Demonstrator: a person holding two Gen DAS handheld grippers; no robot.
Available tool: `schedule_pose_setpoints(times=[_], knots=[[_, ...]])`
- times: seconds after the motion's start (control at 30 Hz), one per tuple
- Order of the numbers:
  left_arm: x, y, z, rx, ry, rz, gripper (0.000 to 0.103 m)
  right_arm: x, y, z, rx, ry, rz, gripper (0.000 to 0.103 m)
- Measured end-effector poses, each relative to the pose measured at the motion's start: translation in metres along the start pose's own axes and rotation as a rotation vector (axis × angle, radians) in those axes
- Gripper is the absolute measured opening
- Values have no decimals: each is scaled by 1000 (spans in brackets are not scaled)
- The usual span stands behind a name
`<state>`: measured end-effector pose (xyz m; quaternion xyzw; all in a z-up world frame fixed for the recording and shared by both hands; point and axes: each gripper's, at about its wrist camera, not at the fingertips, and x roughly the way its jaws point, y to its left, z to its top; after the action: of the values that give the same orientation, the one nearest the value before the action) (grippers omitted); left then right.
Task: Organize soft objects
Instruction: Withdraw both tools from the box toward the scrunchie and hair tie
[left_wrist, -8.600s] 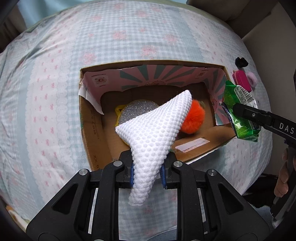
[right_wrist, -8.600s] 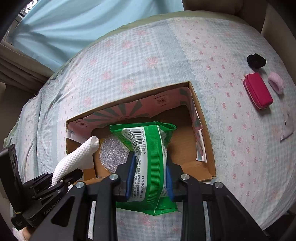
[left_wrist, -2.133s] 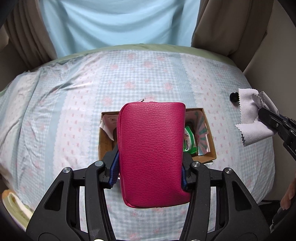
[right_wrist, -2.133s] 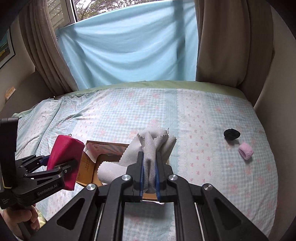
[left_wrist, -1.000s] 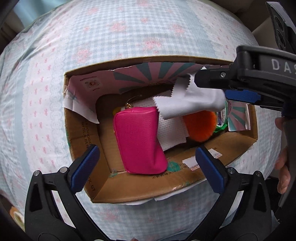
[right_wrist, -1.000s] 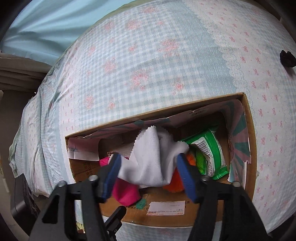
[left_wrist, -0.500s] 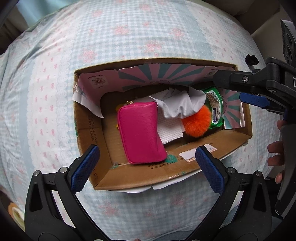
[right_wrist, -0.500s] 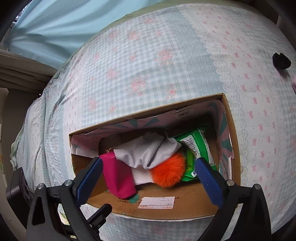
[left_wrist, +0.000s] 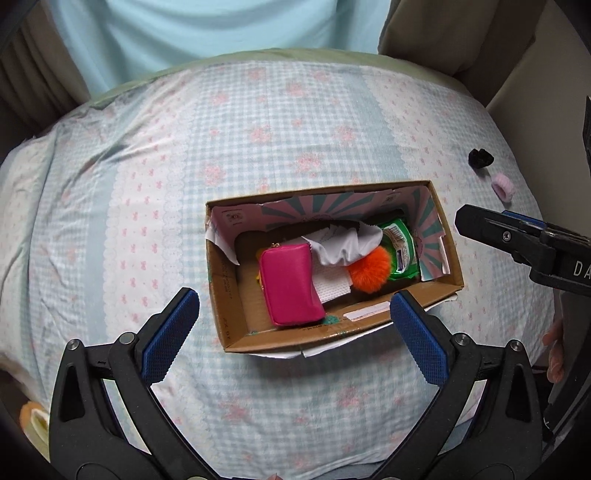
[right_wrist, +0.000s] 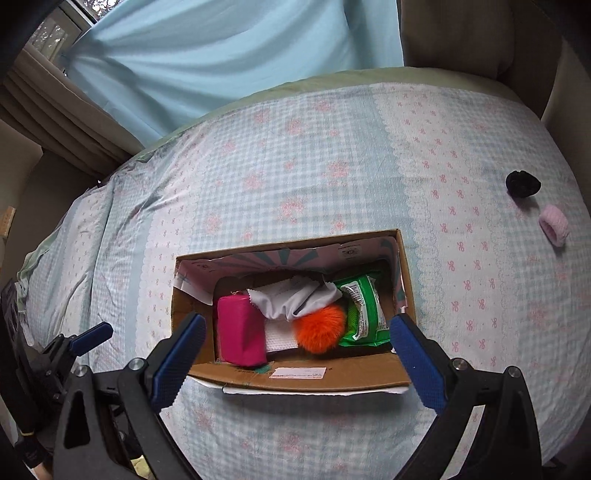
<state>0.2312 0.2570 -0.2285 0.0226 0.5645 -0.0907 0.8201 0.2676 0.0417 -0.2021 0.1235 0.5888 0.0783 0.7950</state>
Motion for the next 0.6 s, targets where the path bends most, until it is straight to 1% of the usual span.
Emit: schedule_pose_setpoints(times=[0.13,0.23,0.3,0.43,0.6], knots=[[-47,-9,-4,-4,-102,39,103,-48,3,-10,-25,-73,-14,99],[-80,-17,-10,-16,-177,32,103,-89,4,-22,-63,-161,-35,99],[-96,-22,-13,-25,-208,20,103,-114,3,-29,-90,-217,-56,99],[-122,-40,-22,-40,-269,25,103,-153,-5,-43,-137,-304,-87,99],[-140,-75,-27,-41,-322,71,103,-184,-30,-58,-157,-383,-105,99]])
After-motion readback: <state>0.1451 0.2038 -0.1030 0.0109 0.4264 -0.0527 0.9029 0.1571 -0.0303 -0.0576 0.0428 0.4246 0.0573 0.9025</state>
